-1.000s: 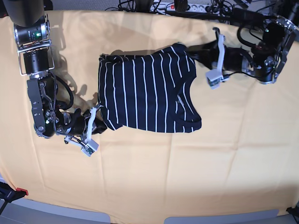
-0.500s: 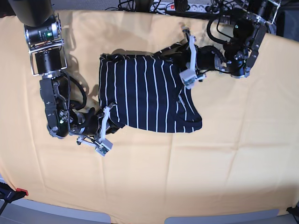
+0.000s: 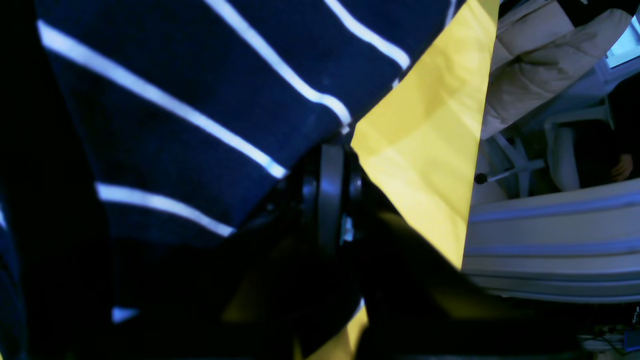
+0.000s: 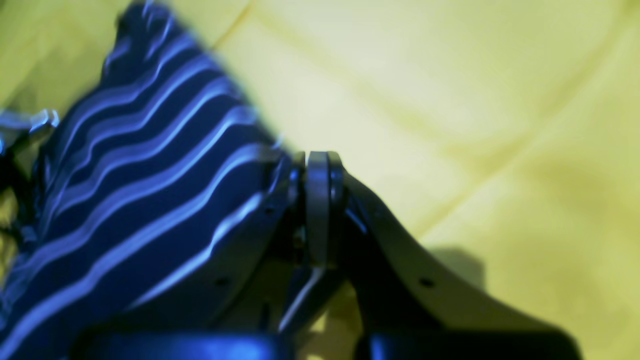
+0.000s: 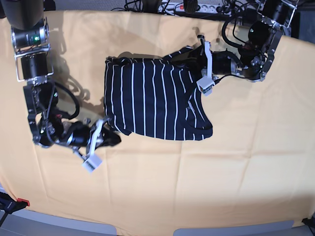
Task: Fold the T-shirt properly
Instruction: 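Grasp the folded bundle edges with both grippers and straighten it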
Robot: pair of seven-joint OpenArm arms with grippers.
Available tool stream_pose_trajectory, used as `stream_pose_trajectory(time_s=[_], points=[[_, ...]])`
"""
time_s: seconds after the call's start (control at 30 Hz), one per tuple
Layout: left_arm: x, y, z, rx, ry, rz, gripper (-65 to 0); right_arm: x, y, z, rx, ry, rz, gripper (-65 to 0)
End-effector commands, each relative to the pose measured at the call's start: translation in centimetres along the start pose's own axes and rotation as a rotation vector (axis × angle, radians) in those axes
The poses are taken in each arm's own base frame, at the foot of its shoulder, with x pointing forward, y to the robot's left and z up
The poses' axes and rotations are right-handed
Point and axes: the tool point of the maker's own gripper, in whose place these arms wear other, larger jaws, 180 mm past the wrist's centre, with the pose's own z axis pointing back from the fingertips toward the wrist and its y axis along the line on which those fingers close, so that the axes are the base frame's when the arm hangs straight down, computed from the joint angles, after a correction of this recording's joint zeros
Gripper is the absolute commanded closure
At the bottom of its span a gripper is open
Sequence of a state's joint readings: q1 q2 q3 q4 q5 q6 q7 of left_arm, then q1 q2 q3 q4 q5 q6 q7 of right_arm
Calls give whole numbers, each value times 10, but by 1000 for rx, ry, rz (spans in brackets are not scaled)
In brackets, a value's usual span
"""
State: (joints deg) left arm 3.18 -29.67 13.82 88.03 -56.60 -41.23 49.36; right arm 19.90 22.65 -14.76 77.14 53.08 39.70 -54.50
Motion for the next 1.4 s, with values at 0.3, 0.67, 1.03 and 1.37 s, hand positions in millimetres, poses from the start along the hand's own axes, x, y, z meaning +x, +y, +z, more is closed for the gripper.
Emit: stream_pose_trajectory(time_s=[0.3,0.67,1.03,1.37], points=[[-12,15,8,65,102,-26,0,-38,-22,-2,-162,104,116,0],[-31,26,32,104,204,-27,0,-36,-89,35,-518,156,147,0],[41,-50,45,-126,16,-129,0,22,-28,16,-216,-59,202,0],[35,-59,14,-60,51,-248,0,22,-27,1,-255,-5,286,0]])
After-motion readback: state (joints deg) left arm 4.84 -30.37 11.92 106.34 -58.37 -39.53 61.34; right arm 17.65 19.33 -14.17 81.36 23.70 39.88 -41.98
